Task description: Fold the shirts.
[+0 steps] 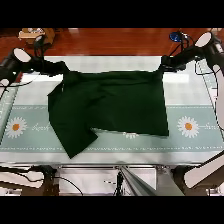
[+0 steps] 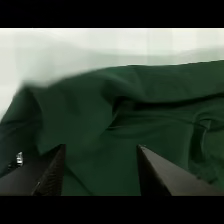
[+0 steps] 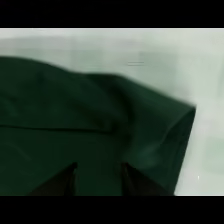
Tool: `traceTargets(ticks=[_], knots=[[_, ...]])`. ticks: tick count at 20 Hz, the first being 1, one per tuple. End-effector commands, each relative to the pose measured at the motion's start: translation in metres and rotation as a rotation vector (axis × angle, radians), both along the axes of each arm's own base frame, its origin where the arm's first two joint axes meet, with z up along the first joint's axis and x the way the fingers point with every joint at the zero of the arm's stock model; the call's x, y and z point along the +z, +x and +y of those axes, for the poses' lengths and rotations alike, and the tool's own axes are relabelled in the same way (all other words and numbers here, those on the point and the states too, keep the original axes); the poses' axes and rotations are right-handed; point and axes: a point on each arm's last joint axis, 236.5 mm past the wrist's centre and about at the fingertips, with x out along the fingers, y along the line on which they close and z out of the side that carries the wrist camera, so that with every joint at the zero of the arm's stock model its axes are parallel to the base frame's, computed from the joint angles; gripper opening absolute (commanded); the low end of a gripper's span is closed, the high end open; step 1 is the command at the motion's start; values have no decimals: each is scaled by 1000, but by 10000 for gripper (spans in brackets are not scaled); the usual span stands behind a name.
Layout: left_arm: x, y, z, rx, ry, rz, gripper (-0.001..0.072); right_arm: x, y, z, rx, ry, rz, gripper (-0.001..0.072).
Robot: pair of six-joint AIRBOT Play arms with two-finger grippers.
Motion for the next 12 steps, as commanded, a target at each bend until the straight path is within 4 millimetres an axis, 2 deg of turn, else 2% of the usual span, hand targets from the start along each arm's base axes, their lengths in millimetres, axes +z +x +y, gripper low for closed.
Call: traceTargets(ticks=[1, 3, 4, 5, 7, 9, 12], knots=[[27, -13, 36, -10, 16, 73, 557, 28, -18, -21, 64, -84, -1, 349], [36, -48, 72, -6, 20, 198, 546, 44, -49, -73, 38, -271, 68, 347], [35, -72, 84, -8, -6, 278, 546, 51, -64, -96, -14, -323, 113, 344], [33, -95, 89, -37, -34, 339, 546, 60, -72, -108, -73, -311, 117, 322], [27, -132, 93, -9, -123, 407, 546, 65, -86, -115, -126, -255, 119, 322], [8, -172, 90, 4, -165, 462, 546, 50, -107, -122, -144, -240, 152, 322], [-33, -238, 77, 39, -231, 577, 546, 1, -150, -127, -171, -229, 231, 322]])
